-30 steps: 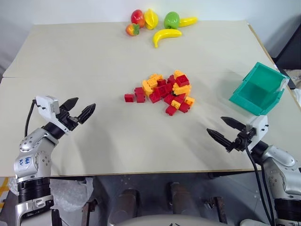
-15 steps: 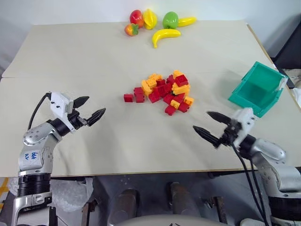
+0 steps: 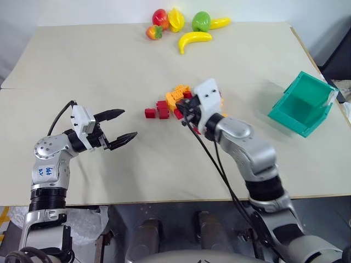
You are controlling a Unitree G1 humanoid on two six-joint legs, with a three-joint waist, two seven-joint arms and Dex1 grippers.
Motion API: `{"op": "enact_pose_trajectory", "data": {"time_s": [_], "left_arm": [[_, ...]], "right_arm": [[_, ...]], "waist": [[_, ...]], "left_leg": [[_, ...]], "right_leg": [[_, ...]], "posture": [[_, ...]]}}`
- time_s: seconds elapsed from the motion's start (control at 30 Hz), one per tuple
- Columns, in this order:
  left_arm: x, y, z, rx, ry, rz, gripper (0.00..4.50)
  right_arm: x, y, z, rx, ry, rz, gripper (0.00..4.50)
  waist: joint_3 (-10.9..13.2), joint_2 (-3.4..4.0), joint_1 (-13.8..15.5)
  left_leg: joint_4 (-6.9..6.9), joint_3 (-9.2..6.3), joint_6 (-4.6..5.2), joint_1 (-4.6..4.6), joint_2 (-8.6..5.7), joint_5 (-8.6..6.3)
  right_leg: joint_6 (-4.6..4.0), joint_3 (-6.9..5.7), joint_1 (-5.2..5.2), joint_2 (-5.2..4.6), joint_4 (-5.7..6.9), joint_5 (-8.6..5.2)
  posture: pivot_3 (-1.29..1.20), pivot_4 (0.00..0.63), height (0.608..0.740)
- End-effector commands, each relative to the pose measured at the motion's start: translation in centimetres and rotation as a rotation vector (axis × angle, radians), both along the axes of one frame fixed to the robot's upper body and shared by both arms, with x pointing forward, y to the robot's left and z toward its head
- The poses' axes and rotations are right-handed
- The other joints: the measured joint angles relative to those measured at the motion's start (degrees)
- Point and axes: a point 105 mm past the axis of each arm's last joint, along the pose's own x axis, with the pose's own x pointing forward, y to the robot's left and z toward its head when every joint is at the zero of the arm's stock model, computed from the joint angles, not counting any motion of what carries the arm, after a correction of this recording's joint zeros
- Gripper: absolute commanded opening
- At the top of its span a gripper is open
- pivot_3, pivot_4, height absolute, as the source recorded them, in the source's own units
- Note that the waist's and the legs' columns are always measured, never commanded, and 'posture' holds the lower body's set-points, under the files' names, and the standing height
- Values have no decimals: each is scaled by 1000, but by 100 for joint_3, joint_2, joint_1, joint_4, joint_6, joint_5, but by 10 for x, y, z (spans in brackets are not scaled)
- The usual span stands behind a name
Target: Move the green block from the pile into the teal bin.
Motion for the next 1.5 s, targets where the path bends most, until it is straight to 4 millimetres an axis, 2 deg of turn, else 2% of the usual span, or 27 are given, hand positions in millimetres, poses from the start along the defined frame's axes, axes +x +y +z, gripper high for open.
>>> {"op": "enact_pose_trajectory", "data": {"time_s": [0.03, 0.1, 0.17, 0.33, 0.57, 0.73, 0.83, 1.1, 1.23, 1.33, 1.5], "left_arm": [[2, -1, 10, 0, -57, -12, 4500], [5, 2, 11, 2, -71, 6, 4500], [7, 3, 13, -6, -84, 21, 4500], [7, 5, 11, -14, -87, 45, 4500], [7, 7, 11, -24, -93, 72, 4500], [8, 6, 9, -30, -95, 80, 4500], [9, 4, 9, -35, -97, 81, 4500], [10, 1, 8, -44, -104, 82, 4500], [10, 1, 7, -51, -107, 86, 4500], [10, 0, 7, -54, -110, 88, 4500], [9, -1, 5, -55, -108, 87, 4500]], "right_arm": [[16, 7, 6, 0, -33, -58, 27], [31, 13, 3, -6, -23, -115, 27], [44, 12, 0, -15, -25, -185, 27], [71, -19, -6, -57, -52, -388, 27], [82, -62, 1, -101, -96, -513, 27], [80, -83, -3, -163, -109, -486, 27], [76, -80, -8, -190, -111, -383, 27], [50, -53, -15, -200, -70, -106, 27], [19, -39, -15, -245, -38, 100, 27], [-4, -40, -15, -287, -8, 221, 27], [-13, -54, -5, -276, 2, 235, 27]], "waist": [[0, 0, -58], [0, 0, -96], [0, 0, -181], [0, 0, -306], [0, 0, -362], [0, 0, -366], [0, 0, -361], [-1, 0, -345], [0, -1, -323], [0, -1, -301], [0, -1, -225]], "left_leg": [[0, -2, 0, 0, 0, 0], [-1, -1, 0, 0, 1, 0], [1, -1, -2, 1, 0, 1], [-1, 4, -3, 1, 1, 2], [1, 6, -1, 1, -5, 3], [1, 11, -1, 1, -4, 3], [3, 16, -1, 1, -3, 3], [15, 21, -1, 1, -3, 3], [18, 20, 0, 0, -5, 2], [19, 20, 1, -2, -5, 2], [30, 21, 2, -3, -5, 1]], "right_leg": [[0, -3, -1, -1, 2, 0], [0, -9, -2, -2, 7, 0], [0, -10, -5, -3, 13, 0], [-5, -23, -27, -17, 49, -3], [-5, -23, -30, -27, 60, -3], [-6, -22, -33, -27, 65, -3], [-6, -21, -33, -27, 65, -3], [-6, -19, -33, -27, 72, -3], [-6, -19, -33, -30, 73, -3], [-6, -20, -33, -30, 71, -3], [-5, -19, -33, -30, 73, -3]], "posture": [[0, 150, 740], [0, 150, 740], [0, 150, 740], [0, 150, 740], [0, 150, 740], [0, 150, 740], [0, 150, 740], [0, 150, 740], [0, 150, 740], [0, 150, 740], [0, 150, 740]]}}
